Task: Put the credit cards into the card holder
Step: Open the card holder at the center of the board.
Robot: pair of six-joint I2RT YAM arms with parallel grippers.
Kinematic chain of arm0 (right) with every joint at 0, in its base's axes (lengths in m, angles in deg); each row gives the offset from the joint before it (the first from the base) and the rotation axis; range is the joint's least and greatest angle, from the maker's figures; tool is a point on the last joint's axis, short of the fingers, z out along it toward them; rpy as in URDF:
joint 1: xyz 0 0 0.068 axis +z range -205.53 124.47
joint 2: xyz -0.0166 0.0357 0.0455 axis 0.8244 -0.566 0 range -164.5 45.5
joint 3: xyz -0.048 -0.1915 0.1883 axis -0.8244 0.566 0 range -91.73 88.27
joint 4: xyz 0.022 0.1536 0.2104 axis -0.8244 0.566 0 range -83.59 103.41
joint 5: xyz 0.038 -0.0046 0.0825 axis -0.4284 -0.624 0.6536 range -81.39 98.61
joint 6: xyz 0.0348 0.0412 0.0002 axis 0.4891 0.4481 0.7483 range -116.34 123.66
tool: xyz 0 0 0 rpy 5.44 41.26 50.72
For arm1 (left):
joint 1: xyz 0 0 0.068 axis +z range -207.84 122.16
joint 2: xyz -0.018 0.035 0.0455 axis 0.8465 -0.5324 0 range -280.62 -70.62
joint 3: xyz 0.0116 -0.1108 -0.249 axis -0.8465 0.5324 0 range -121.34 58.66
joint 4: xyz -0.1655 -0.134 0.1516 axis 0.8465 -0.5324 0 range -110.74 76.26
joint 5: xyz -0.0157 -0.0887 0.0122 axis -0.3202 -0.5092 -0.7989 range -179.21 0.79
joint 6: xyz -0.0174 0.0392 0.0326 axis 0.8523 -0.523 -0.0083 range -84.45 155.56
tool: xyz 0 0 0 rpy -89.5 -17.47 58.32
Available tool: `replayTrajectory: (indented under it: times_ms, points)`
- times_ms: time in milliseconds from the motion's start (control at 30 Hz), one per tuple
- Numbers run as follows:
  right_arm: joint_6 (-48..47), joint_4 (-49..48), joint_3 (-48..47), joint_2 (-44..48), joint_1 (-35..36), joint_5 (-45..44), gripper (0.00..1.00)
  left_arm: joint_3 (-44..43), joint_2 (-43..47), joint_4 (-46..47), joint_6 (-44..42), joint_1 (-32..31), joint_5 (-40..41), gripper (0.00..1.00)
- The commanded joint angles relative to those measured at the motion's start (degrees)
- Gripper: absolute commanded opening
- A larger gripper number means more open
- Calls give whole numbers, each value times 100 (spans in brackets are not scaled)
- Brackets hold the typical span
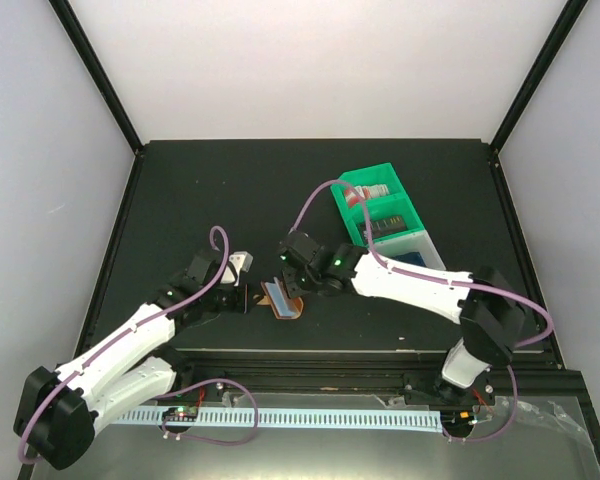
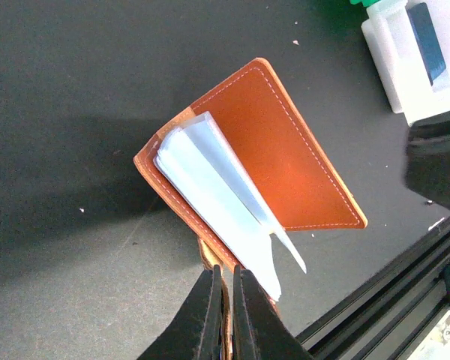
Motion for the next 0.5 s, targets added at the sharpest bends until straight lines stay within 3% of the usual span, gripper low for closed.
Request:
replayTrajectory:
  times_ms: [0, 267, 467]
  points:
    - [-276, -857, 3, 275, -11, 1012, 11, -311, -60, 75, 77, 27, -135, 2]
    - [-301, -1340, 148, -136, -13, 1868, 2, -383, -160, 47, 5, 34, -211, 2]
    - [-223, -1147, 16, -677, -11, 1667, 1, -330, -133, 84, -10, 28, -211, 2]
